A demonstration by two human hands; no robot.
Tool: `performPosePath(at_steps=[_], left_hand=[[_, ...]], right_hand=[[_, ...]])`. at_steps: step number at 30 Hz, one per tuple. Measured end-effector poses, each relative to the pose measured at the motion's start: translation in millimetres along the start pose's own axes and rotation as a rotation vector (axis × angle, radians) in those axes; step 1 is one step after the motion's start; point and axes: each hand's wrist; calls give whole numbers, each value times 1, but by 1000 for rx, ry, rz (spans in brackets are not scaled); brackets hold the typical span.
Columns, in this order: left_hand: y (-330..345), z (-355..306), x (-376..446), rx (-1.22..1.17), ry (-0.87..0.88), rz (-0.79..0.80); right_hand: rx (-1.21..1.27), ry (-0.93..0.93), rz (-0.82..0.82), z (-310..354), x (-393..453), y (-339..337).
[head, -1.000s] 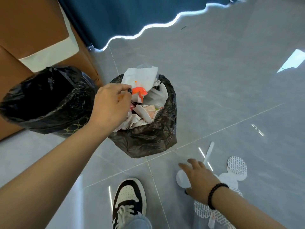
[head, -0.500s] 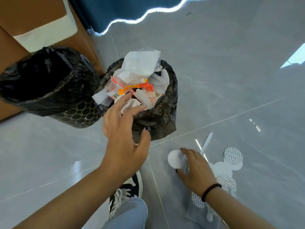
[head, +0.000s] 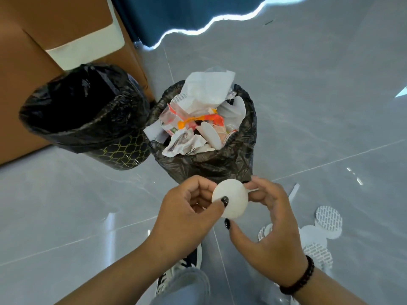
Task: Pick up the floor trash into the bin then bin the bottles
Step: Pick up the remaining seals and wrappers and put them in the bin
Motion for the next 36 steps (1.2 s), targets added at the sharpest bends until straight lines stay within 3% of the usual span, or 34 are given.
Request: performPosePath(at_steps=[3, 6, 8, 11, 14, 17, 21, 24, 29, 33, 36], left_hand=[[-6, -11, 7, -68, 15, -37], [-15, -24, 19, -166, 62, -52], [-20, -30, 28, -188, 129, -82], [-25, -39, 44, -145, 240, -145], [-28, -43, 59, -71, 307, -203], [-30, -41, 73, 82, 406, -253], [-31, -35, 87, 528, 557, -210], [-27, -28, 87, 700, 461, -105], [-26, -30, 89, 1045, 413, -90], [-24, -39, 96, 1211, 384, -52], [-22, -43, 98, 1205, 409, -56]], right_hand=[[41, -42, -51, 2, 8, -7], [-40, 10, 22, -10, 12, -15], [-227, 104, 277, -24, 14, -24], [-580, 276, 796, -53, 2, -38], [-714, 490, 983, -71, -21, -44], [-729, 579, 1003, -81, -48, -43], [-787, 493, 952, -88, -68, -36], [-790, 461, 940, -90, -69, -31], [-717, 434, 842, -90, -64, -34], [-560, 554, 658, -83, -38, -44], [-411, 679, 530, -80, 3, -67]])
Point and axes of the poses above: each hand's wrist, its own x-axis towards the middle knuckle, its own y-axis out of the palm, z = x × y, and after that the axes turned 10 degrees about -y, right-handed
